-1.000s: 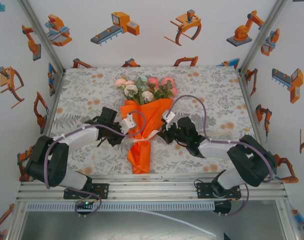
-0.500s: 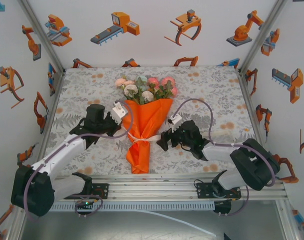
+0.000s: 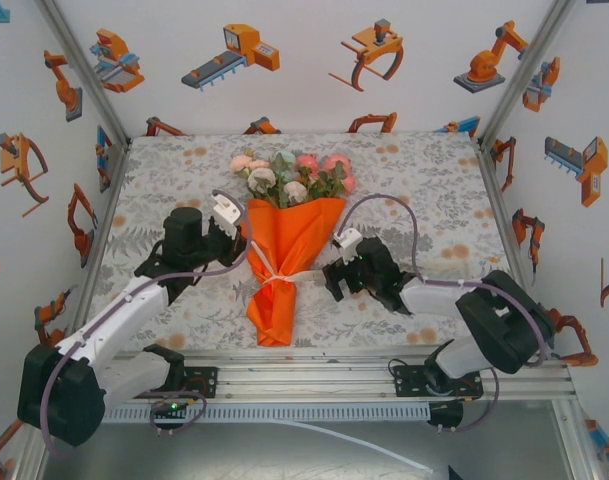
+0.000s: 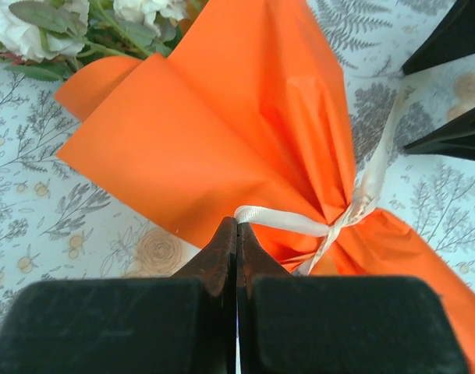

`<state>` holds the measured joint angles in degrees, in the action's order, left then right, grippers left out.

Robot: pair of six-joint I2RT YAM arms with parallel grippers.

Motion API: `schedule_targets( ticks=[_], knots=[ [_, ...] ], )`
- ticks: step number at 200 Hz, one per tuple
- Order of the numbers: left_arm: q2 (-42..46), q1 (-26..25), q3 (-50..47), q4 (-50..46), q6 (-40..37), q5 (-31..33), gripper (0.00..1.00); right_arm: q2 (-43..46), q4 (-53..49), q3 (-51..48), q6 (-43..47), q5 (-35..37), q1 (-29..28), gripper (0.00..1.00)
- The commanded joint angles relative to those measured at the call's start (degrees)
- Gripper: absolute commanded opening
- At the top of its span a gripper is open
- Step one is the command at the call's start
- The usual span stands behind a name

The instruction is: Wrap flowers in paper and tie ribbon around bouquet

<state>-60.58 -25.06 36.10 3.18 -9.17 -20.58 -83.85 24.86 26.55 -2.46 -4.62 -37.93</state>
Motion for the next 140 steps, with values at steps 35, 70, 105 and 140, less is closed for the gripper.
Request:
schedule_targets(
  ticks=[35,70,105,140],
  knots=[
    [0.8,-1.1,-2.5,9.8,7.0,-3.2,0.00,-0.7,1.2,0.6,0.0,-7.3,0.5,0.08],
    [1.2,-1.9,-4.0,11.8,7.8,-3.6,0.00,7.0,0.3,0.4,-2.5,-12.6,0.8,0.00],
    [2.4,-2.0,-5.6,12.7,7.1,-2.9,0.00,10.0,-3.3,1.7,1.2,-20.7,0.8,0.46],
    [3.7,-2.0,-6.4,12.7,5.4,-1.7,0.00,5.5,-2.2,1.8,9.4,-32.9,0.8,0.74]
  ],
)
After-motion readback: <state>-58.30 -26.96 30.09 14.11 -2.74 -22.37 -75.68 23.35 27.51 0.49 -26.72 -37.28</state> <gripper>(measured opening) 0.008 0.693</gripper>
